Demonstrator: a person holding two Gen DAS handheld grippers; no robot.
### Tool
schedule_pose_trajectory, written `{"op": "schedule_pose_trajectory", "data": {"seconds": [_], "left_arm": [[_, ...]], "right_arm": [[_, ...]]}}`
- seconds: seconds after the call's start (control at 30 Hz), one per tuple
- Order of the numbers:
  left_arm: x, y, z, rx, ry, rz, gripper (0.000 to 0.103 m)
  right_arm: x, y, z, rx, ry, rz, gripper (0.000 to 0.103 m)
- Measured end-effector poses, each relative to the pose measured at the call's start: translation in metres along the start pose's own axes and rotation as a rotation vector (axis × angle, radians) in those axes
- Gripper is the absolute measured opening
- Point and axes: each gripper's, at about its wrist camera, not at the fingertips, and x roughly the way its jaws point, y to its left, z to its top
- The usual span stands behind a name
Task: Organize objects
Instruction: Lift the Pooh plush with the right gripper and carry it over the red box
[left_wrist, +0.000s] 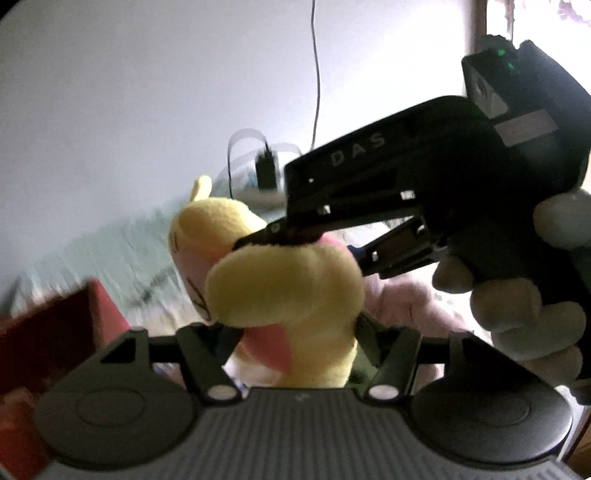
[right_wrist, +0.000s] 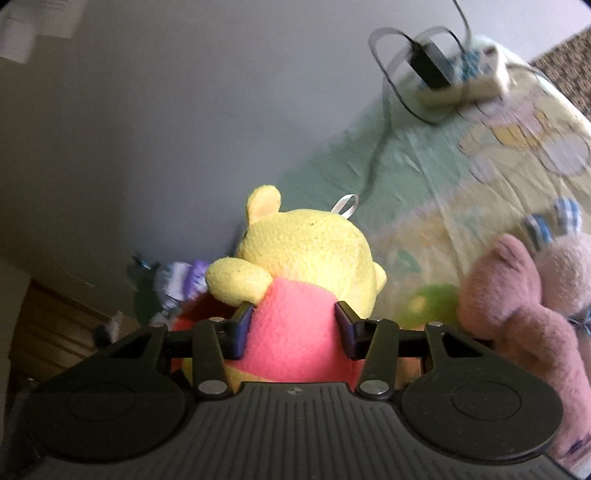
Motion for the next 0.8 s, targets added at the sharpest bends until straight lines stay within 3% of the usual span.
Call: {"op": "schedule_pose_trajectory", "data": {"seconds": [0.2,0.37,0.6,0.8], "left_arm": [[-0.047,0.013,0.001,0.027,-0.126,0.066,0.065],[-0.077,0.038,-0.009,0.047,-0.175,0.154,0.065],[-0.106,0.093,-0.036,0.038,-0.153,0.269,0.065],[-0.112,0.144,-0.069,0.028,-0.085,0.341,0.067]], "right_arm": [[-0.003,0.043,-0.004,-0.084,-0.067,0.105,0.050],[0.025,0.073,-0.008,-0.101,-0.055,0.201,0.050],[0.095,0.111,-0.028,-0.094,0.013,0.293,0.050],[0.165,0.131,-0.053,-0.047,0.084,0.304,0.050]]}}
